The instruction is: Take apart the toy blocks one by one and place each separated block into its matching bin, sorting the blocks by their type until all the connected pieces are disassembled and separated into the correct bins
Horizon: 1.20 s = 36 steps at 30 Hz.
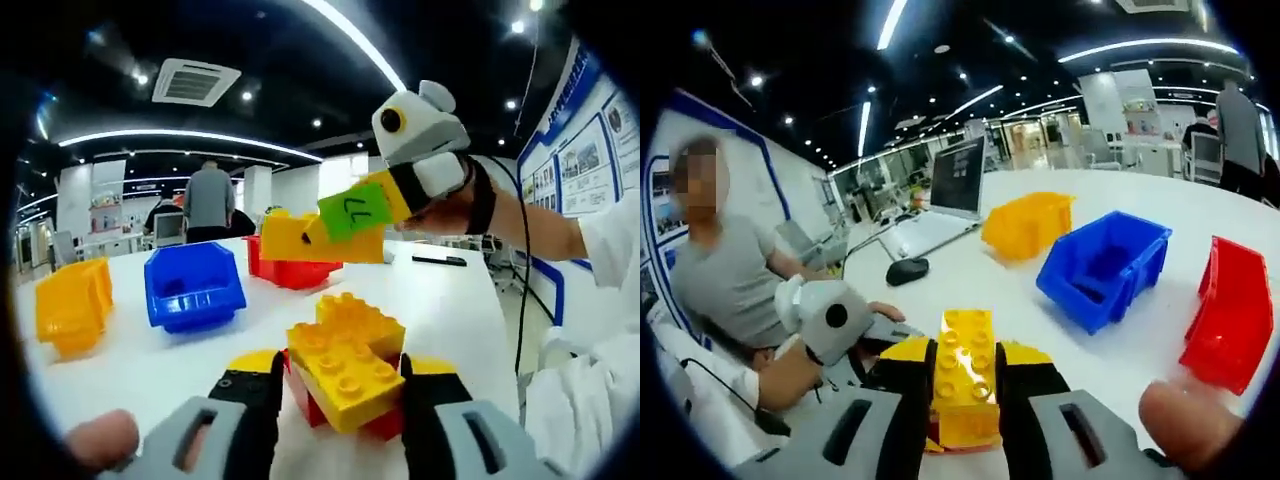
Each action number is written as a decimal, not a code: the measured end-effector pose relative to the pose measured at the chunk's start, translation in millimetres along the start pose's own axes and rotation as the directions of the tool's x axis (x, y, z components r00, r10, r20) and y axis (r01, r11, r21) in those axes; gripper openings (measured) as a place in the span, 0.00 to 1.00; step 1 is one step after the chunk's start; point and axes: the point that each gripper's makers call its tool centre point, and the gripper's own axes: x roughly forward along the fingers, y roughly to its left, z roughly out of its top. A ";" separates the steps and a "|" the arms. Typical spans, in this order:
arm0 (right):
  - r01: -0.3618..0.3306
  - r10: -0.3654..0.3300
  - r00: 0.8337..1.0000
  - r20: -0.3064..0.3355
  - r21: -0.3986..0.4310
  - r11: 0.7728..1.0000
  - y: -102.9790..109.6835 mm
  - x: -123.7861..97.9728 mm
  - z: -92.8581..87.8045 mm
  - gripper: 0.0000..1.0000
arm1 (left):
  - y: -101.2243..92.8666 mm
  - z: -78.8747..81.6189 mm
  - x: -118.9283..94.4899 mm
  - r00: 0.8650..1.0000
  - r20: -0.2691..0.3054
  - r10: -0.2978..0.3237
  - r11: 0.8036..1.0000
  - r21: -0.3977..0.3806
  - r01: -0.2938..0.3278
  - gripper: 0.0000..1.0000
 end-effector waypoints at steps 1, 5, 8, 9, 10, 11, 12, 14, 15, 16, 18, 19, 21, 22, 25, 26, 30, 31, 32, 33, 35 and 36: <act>0.002 -0.002 1.000 0.004 0.004 1.000 -0.1 0.5 3.8 0.25 | 1.3 2.0 -2.2 1.000 0.005 -0.001 1.000 -0.004 0.001 0.52; 0.017 -0.017 0.999 0.027 -0.004 1.000 -1.3 3.5 23.3 0.25 | 11.6 10.2 -13.8 1.000 0.024 0.015 1.000 -0.007 -0.014 0.55; 0.023 -0.023 0.999 0.042 0.002 1.000 -0.9 11.5 39.7 0.25 | 15.0 14.0 -20.3 0.999 0.033 0.017 1.000 -0.008 -0.017 0.56; 0.027 -0.027 0.999 0.043 0.002 1.000 -1.7 16.4 45.1 0.25 | 16.8 14.8 -22.0 0.999 0.034 0.021 1.000 -0.004 -0.021 0.56; 0.030 -0.030 0.999 0.044 0.001 1.000 -1.6 20.0 50.4 0.25 | 18.4 14.9 -23.4 0.999 0.035 0.024 1.000 -0.004 -0.024 0.56; 0.034 -0.034 0.998 0.047 -0.002 0.999 1.0 24.9 53.7 0.25 | 20.3 15.3 -24.4 0.999 0.036 0.027 1.000 -0.004 -0.027 0.56; 0.041 -0.041 0.998 0.044 -0.010 0.999 1.7 29.4 58.2 0.25 | 21.6 14.8 -25.6 0.999 0.035 0.030 1.000 -0.002 -0.030 0.55; 0.052 -0.051 0.998 0.040 -0.019 0.998 1.6 39.8 66.7 0.25 | 24.1 13.9 -26.6 0.999 0.031 0.037 0.999 0.001 -0.037 0.55; 0.057 -0.057 0.998 0.034 -0.022 0.998 1.2 45.7 69.7 0.25 | 25.1 13.2 -27.1 0.999 0.028 0.040 0.999 0.004 -0.040 0.55; 0.062 -0.061 0.998 0.029 -0.026 0.998 1.8 50.5 73.4 0.25 | 25.9 12.3 -27.6 0.999 0.023 0.042 0.999 0.007 -0.043 0.55; 0.073 -0.072 0.997 0.024 -0.031 0.997 0.3 60.3 81.4 0.25 | 26.3 10.4 -28.5 0.999 0.016 0.043 0.999 0.010 -0.043 0.55; 0.077 -0.076 0.997 0.021 -0.035 0.996 -0.8 66.0 84.9 0.25 | 26.5 10.0 -28.6 0.999 0.015 0.042 0.999 0.011 -0.042 0.55; 0.084 -0.084 0.996 0.013 -0.040 0.996 -2.3 77.0 91.5 0.25 | 27.1 8.1 -29.2 0.999 0.008 0.043 0.999 0.012 -0.043 0.55; 0.088 -0.088 0.996 0.011 -0.039 0.995 -2.8 82.8 94.7 0.25 | 27.7 7.3 -30.0 0.999 0.006 0.046 0.999 0.013 -0.046 0.55; 0.105 -0.105 0.994 0.001 -0.048 0.993 -6.6 102.2 103.0 0.25 | 35.2 7.5 -34.9 0.998 0.006 0.069 0.998 0.002 -0.069 0.55; 0.111 -0.111 0.994 -0.001 -0.050 0.993 -7.9 108.4 106.3 0.25 | 38.7 8.1 -37.5 0.996 0.009 0.083 0.997 -0.004 -0.083 0.55; 0.131 -0.132 0.991 -0.009 -0.045 0.990 -17.2 136.5 118.0 0.25 | 49.9 10.4 -46.1 0.993 0.021 0.116 0.993 -0.022 -0.116 0.53; 0.152 -0.153 0.988 -0.022 -0.053 0.987 -23.0 146.9 120.0 0.25 | 51.4 10.6 -47.1 0.993 0.025 0.119 0.993 -0.028 -0.118 0.53; 0.156 -0.158 0.987 -0.023 -0.050 0.986 -25.0 152.3 121.6 0.25 | 51.6 10.3 -47.7 0.993 0.027 0.119 0.992 -0.032 -0.118 0.53; 0.160 -0.161 0.987 -0.026 -0.045 0.986 -27.8 157.8 123.1 0.25 | 51.5 10.0 -47.6 0.993 0.027 0.119 0.992 -0.034 -0.118 0.53; 0.175 -0.175 0.984 -0.033 -0.021 0.984 -35.7 175.9 127.7 0.25 | 50.7 7.9 -46.7 0.993 0.022 0.114 0.993 -0.036 -0.114 0.53; 0.180 -0.180 0.983 -0.035 -0.019 0.984 -37.5 181.2 128.6 0.25 | 50.9 7.4 -46.9 0.993 0.021 0.114 0.993 -0.036 -0.113 0.53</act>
